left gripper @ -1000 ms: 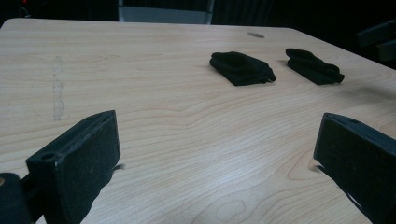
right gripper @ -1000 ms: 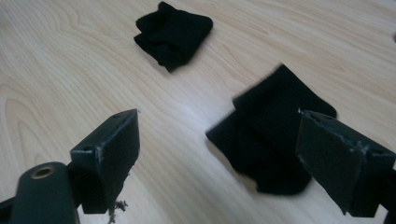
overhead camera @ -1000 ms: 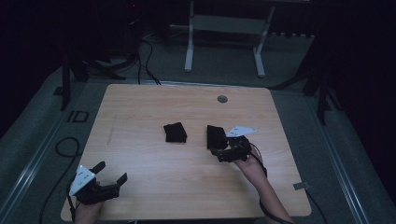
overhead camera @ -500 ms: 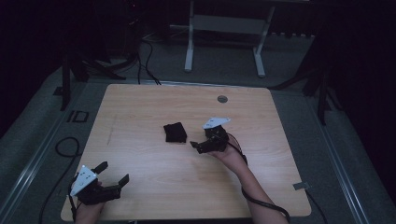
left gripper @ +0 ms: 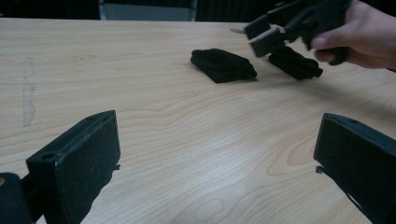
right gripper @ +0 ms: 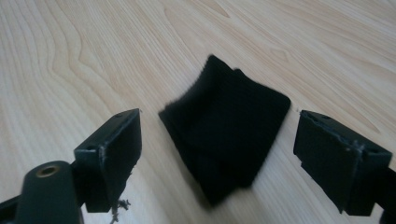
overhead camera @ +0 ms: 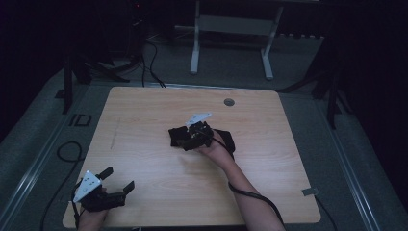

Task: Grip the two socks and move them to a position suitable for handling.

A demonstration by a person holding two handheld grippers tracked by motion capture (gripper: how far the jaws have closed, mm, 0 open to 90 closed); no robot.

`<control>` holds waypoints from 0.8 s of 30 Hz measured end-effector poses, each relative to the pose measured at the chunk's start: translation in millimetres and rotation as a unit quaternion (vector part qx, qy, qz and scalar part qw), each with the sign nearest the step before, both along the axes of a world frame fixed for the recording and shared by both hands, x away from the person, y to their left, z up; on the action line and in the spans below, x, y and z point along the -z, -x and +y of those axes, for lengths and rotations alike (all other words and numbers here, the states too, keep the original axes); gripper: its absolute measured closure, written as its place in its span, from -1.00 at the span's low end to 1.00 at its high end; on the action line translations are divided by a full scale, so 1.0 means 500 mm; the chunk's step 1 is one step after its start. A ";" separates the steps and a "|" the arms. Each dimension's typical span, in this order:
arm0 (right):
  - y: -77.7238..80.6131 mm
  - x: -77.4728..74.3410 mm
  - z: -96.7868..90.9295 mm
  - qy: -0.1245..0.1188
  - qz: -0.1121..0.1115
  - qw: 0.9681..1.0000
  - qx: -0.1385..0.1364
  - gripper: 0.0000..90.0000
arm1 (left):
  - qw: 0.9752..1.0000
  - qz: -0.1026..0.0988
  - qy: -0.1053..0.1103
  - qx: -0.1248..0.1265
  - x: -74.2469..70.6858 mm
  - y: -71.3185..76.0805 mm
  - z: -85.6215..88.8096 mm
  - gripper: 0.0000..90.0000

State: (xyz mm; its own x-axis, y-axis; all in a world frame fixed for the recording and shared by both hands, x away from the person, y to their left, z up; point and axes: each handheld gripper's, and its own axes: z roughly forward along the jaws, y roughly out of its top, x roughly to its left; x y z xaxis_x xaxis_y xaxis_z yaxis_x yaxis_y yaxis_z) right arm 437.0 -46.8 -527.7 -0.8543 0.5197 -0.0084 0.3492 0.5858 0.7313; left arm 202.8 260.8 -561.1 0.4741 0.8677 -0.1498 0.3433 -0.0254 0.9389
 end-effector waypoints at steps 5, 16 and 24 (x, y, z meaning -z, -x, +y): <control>-0.019 0.009 0.023 0.005 0.011 1.000 -0.004 -0.64 | 1.000 0.000 -0.002 0.000 0.000 0.001 -0.003 -0.98; -0.042 0.058 0.061 0.067 0.009 0.998 -0.010 -0.30 | 1.000 0.007 -0.002 -0.001 0.002 0.003 -0.001 -0.98; -0.021 0.047 0.059 0.094 -0.013 0.995 0.011 0.64 | 1.000 0.013 0.003 0.009 0.000 0.002 -0.008 -0.98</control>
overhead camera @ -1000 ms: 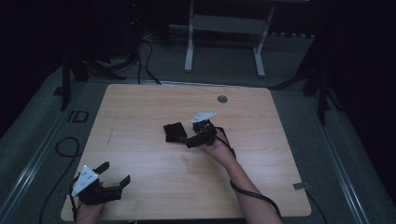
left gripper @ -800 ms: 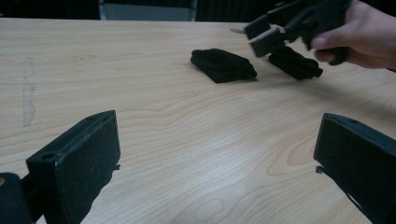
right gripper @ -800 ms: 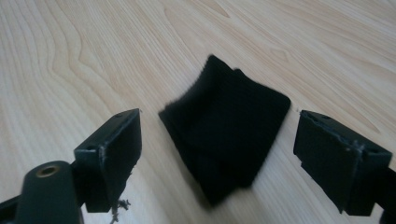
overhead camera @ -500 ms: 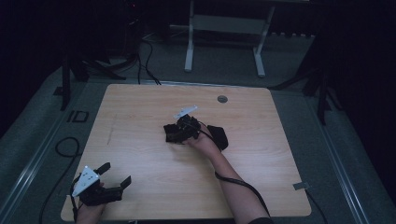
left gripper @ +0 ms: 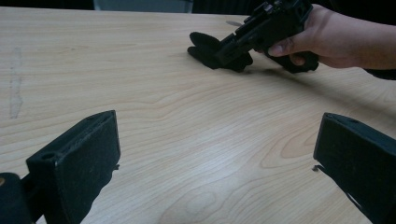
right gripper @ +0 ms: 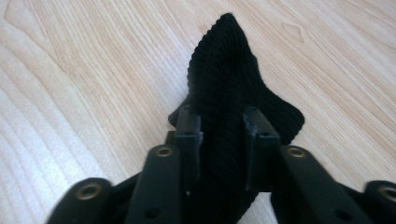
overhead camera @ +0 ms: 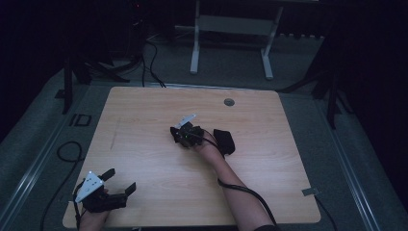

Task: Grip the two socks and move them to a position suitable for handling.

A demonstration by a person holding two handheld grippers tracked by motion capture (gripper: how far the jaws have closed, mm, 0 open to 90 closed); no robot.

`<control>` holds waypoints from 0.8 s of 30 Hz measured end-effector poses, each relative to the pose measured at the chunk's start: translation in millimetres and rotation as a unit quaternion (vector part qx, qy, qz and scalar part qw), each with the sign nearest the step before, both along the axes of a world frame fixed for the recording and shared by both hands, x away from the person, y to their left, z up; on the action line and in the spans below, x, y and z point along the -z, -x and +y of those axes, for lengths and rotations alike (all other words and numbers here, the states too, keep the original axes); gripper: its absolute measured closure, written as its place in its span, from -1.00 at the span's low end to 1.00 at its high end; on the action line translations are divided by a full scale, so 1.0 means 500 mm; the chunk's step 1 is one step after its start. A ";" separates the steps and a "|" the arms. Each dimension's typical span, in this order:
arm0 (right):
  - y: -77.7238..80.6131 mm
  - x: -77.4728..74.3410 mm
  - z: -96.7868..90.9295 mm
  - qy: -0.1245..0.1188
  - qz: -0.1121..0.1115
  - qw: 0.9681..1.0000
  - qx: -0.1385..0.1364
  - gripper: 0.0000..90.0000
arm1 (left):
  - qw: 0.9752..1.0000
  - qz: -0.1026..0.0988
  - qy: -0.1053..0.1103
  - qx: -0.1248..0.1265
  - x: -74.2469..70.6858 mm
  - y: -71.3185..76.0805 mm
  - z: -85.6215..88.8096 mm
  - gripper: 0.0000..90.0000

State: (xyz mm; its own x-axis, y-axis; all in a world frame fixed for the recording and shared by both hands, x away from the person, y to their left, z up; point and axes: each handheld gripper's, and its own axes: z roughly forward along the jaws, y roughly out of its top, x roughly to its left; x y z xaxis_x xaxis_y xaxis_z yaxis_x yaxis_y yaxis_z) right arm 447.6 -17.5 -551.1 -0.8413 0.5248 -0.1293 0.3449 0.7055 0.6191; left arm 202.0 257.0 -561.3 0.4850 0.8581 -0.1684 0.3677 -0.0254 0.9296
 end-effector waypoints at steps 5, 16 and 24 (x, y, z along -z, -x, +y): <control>0.017 -0.015 -0.016 -0.016 0.003 1.000 -0.003 0.68 | 1.000 0.002 0.004 0.004 -0.001 0.001 -0.004 -0.98; 0.109 -0.083 -0.102 -0.056 -0.009 0.998 -0.033 0.68 | 1.000 0.007 -0.003 0.027 -0.007 -0.011 -0.048 -0.95; 0.211 -0.102 -0.186 -0.074 -0.021 0.997 -0.022 0.68 | 0.998 0.018 -0.012 0.067 -0.009 -0.009 -0.098 -0.92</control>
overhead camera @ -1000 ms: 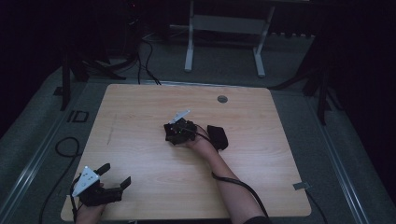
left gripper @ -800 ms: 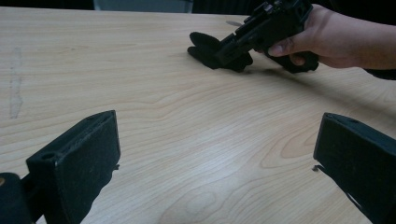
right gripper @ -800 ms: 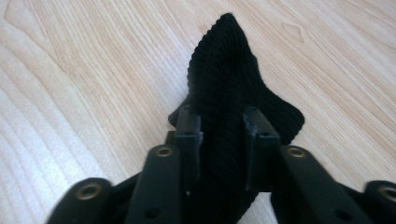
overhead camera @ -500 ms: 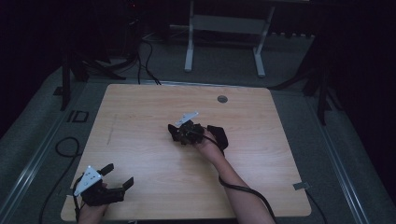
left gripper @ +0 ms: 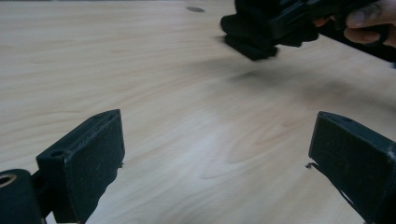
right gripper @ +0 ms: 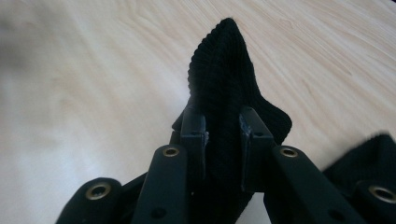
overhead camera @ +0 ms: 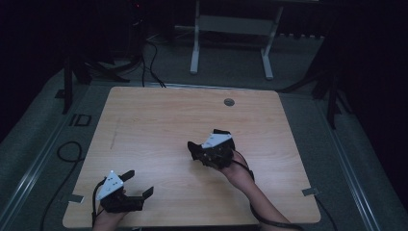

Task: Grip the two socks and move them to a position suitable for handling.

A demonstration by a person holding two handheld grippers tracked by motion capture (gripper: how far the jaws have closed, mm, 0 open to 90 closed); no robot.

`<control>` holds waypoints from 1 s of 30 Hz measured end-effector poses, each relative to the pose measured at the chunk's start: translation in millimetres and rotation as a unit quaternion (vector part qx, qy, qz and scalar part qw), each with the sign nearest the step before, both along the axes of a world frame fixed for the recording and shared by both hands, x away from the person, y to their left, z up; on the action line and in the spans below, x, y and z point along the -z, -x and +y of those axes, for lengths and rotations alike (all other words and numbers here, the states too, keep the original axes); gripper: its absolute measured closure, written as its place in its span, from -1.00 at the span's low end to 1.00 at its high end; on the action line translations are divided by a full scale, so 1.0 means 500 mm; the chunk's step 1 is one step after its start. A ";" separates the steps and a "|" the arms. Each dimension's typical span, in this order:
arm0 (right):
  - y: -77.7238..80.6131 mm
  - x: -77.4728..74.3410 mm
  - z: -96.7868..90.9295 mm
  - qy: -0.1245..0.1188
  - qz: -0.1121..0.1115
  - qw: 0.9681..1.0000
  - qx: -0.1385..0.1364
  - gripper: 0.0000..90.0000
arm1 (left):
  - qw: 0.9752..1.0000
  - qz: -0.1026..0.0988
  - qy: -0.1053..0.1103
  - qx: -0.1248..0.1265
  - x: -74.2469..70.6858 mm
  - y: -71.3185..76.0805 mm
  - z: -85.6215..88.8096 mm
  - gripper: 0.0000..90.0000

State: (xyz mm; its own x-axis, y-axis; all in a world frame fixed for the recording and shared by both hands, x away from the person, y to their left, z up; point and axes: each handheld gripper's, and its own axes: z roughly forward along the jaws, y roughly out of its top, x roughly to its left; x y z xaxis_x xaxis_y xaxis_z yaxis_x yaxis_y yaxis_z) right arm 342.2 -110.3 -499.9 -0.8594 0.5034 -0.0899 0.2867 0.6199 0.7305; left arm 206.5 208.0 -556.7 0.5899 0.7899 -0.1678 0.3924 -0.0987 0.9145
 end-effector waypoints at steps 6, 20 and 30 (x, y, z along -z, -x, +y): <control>0.080 0.010 -0.050 0.015 -0.008 1.000 0.002 0.67 | 0.999 0.001 0.010 0.034 -0.005 -0.001 -0.042 -0.92; 0.151 0.110 -0.075 0.043 0.021 0.998 0.032 0.62 | 0.995 0.018 0.016 0.093 0.007 0.001 -0.111 -0.65; 0.160 0.057 -0.069 0.006 0.051 0.999 0.014 -0.10 | 0.992 0.036 0.005 0.119 0.012 -0.007 -0.144 -0.28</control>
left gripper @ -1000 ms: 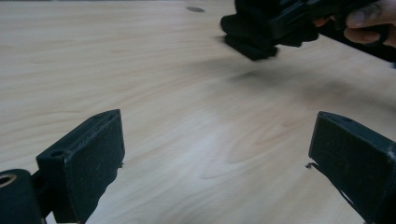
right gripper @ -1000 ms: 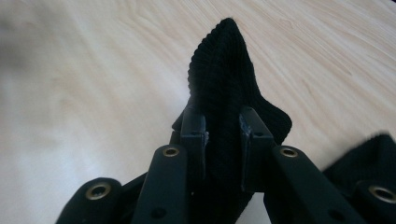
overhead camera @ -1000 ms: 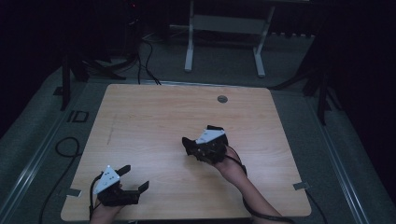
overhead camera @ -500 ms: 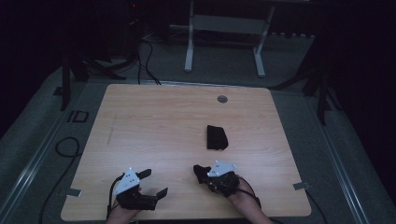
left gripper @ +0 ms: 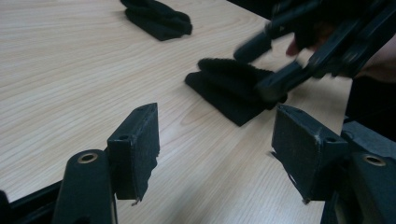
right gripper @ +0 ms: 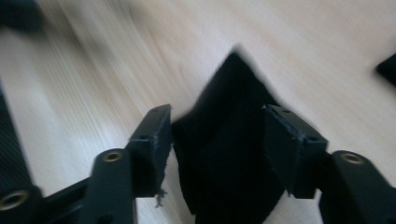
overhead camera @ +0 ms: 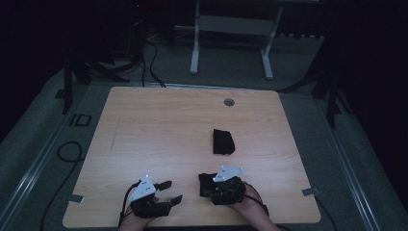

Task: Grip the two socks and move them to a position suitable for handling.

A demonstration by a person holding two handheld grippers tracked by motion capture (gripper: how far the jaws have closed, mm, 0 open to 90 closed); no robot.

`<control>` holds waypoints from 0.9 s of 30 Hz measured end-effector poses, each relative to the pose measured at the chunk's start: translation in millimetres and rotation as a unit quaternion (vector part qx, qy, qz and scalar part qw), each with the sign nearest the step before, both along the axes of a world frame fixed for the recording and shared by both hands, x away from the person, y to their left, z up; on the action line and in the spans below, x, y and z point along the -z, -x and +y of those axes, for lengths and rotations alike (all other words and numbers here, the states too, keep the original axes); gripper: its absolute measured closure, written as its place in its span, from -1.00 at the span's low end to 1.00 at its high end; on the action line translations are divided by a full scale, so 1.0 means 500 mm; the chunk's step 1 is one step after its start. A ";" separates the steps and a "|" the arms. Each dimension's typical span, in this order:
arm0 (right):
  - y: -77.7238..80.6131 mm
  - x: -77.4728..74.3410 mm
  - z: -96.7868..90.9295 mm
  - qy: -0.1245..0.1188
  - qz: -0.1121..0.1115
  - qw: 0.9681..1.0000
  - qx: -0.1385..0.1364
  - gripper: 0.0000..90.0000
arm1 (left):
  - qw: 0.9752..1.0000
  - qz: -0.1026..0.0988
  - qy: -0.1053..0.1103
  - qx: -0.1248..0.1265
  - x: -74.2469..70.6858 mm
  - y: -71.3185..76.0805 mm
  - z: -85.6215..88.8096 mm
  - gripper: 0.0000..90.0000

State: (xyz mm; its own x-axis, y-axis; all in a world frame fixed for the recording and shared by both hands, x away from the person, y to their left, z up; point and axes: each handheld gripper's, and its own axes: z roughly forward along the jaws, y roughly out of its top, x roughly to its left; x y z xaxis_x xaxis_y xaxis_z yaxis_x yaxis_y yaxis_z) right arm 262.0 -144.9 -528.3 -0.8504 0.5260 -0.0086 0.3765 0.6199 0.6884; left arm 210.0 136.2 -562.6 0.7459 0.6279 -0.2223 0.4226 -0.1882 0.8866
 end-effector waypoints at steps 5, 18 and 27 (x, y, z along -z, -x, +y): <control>-0.013 -0.014 0.020 0.010 -0.015 1.000 -0.009 -0.16 | 1.000 0.000 -0.018 0.016 -0.002 -0.013 -0.039 -0.27; -0.030 0.011 0.022 0.017 -0.001 1.000 -0.016 0.80 | 0.997 0.023 -0.064 0.046 0.005 -0.042 -0.116 -0.16; -0.040 -0.041 -0.010 -0.065 0.011 0.998 0.020 0.81 | 0.997 0.010 -0.059 0.050 -0.009 -0.057 -0.156 -0.20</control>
